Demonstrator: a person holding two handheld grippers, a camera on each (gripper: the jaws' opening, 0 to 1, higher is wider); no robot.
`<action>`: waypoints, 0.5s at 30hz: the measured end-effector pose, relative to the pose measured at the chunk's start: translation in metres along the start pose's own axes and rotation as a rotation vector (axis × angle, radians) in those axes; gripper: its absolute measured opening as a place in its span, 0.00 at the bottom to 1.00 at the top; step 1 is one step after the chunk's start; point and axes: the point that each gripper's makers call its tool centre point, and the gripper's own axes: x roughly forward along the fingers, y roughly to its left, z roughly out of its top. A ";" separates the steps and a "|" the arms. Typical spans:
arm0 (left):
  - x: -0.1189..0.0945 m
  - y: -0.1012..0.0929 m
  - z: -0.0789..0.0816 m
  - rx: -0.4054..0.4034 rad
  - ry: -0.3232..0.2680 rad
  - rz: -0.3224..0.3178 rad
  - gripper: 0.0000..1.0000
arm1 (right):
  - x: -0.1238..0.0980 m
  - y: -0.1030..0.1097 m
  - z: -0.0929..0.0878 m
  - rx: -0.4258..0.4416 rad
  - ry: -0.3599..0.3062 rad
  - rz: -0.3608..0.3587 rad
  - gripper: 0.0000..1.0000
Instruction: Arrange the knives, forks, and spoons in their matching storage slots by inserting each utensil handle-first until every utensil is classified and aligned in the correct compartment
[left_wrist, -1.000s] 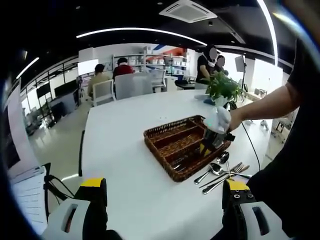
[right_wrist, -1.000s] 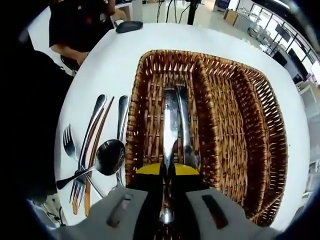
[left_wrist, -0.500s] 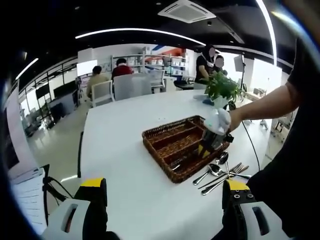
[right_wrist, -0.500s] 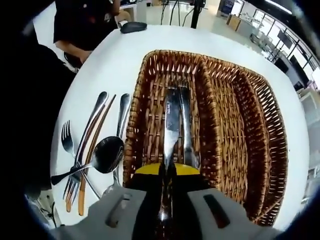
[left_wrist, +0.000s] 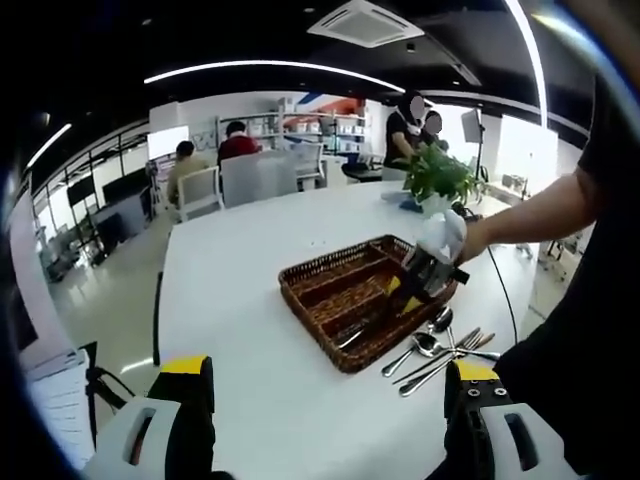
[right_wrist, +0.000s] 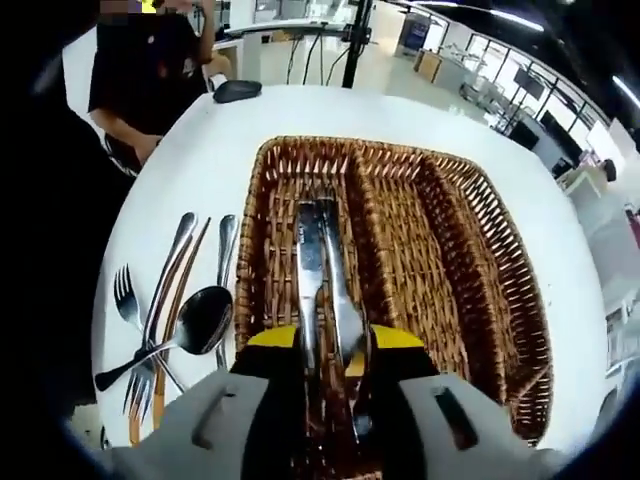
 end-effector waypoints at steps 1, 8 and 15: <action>0.002 -0.001 0.002 0.003 -0.007 -0.003 1.00 | -0.006 -0.002 0.000 0.016 -0.005 -0.019 0.24; 0.013 -0.010 0.012 -0.075 -0.082 -0.043 1.00 | -0.045 -0.025 0.008 0.319 -0.141 -0.152 0.64; 0.018 -0.025 0.023 -0.032 -0.101 -0.071 1.00 | -0.089 -0.038 0.003 0.531 -0.244 -0.239 0.83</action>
